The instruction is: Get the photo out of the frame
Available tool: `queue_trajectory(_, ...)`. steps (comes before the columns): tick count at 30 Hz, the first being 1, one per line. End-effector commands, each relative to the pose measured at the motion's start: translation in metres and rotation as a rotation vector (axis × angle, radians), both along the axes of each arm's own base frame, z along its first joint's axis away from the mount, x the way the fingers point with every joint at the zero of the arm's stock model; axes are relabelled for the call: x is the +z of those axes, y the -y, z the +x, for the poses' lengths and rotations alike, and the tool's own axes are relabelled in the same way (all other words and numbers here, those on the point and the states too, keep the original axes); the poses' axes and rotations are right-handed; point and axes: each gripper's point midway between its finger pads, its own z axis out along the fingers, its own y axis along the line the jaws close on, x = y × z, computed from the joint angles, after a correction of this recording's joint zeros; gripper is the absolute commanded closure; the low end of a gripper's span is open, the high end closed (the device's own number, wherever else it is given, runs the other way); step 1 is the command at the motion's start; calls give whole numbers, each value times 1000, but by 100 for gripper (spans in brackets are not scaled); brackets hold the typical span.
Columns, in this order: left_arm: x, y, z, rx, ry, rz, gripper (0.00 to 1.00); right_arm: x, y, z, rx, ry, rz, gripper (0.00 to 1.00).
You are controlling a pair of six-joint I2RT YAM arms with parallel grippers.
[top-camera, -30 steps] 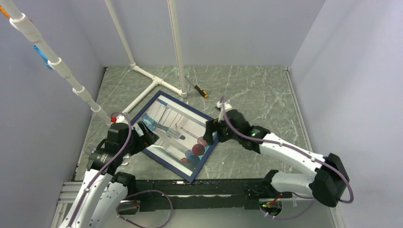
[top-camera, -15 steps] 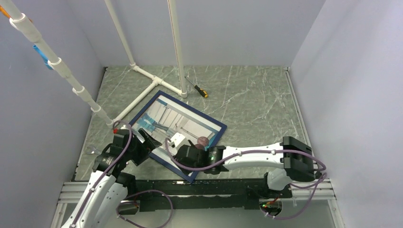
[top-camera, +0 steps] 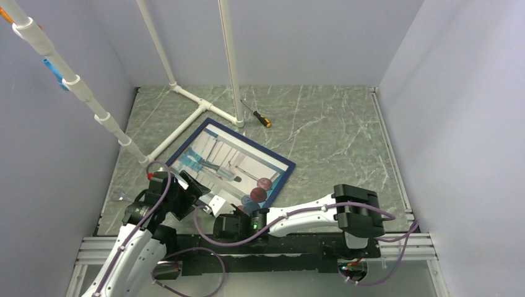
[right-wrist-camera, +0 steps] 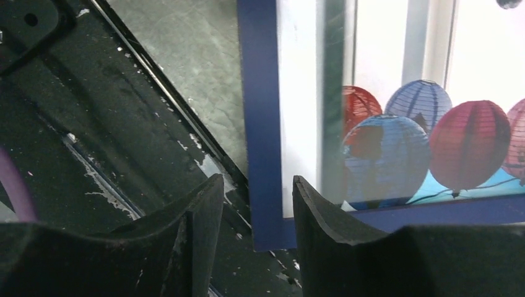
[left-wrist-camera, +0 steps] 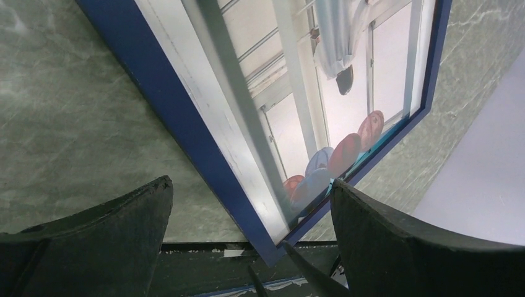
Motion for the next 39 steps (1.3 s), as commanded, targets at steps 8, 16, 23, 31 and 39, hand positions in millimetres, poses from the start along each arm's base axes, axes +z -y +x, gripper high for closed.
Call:
queue_trajectory(8, 4, -2, 4, 49, 0, -14, 1, -4, -13, 0, -22, 60, -18, 61)
queue_trajectory(16, -1, 1, 2, 32, -19, -25, 0, -10, -11, 0, -26, 79, -43, 67)
queue_trajectory(23, 1, -1, 1, 47, -20, -20, 1, -4, -11, 7, -39, 173, -48, 76)
queue_trajectory(31, 2, -9, -6, 80, -23, 1, 1, 16, -22, 9, -50, 185, 27, 100)
queue_trajectory(39, 6, -12, -13, 133, -11, -34, 0, 58, -29, 7, -45, 134, 192, 100)
